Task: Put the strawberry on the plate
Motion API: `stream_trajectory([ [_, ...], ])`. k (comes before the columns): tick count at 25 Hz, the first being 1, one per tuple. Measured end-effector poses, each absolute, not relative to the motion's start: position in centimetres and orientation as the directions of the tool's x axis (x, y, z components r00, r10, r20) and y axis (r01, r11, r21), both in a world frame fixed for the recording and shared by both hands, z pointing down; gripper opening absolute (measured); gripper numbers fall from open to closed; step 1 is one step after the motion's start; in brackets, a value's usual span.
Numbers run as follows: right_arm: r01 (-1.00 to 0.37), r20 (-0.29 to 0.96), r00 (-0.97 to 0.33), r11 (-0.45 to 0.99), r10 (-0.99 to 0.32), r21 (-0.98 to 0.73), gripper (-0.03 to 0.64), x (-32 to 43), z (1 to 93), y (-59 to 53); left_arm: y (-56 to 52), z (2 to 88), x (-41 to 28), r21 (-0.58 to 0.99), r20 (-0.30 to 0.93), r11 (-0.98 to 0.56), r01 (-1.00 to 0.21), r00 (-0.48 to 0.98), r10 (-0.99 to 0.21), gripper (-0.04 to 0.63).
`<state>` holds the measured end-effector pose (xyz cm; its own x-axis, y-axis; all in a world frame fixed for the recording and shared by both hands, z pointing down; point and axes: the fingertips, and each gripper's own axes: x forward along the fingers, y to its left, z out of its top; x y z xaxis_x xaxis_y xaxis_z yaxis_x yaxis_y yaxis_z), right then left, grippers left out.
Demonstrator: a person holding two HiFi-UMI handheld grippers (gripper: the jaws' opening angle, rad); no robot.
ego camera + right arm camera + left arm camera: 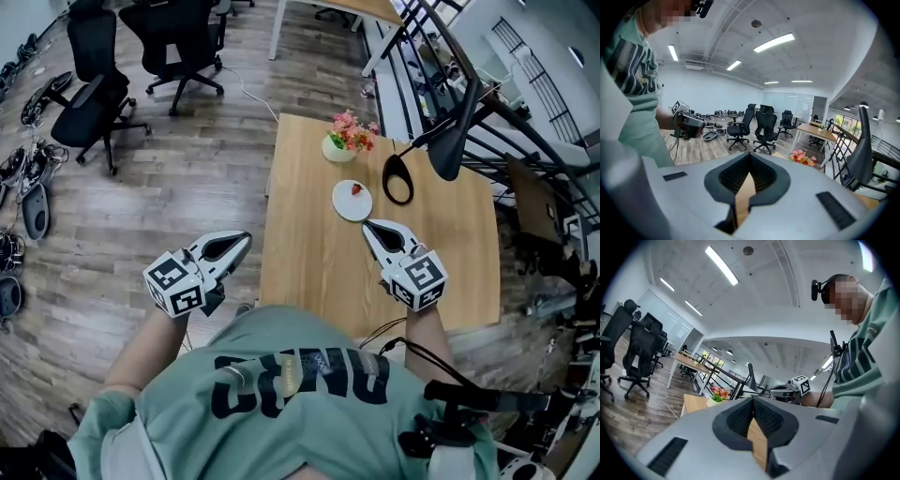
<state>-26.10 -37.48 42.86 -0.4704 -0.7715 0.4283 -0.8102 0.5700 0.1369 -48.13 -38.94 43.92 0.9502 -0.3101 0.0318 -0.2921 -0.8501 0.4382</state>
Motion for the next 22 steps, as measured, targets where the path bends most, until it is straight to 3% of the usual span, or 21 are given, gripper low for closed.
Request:
stream_trajectory([
  [9, -0.817, 0.374, -0.476, 0.558, -0.796, 0.145, 0.008, -19.8, 40.2, -34.3, -36.0, 40.6, -42.2, 0.356, 0.006, -0.889, -0.288, 0.952, -0.306, 0.003],
  [22, -0.720, 0.327, -0.621, 0.683, -0.712, 0.122, 0.008, -5.0, 42.2, -23.5, -23.2, 40.9, -23.9, 0.413, 0.038, -0.840, -0.352, 0.928, -0.371, 0.003],
])
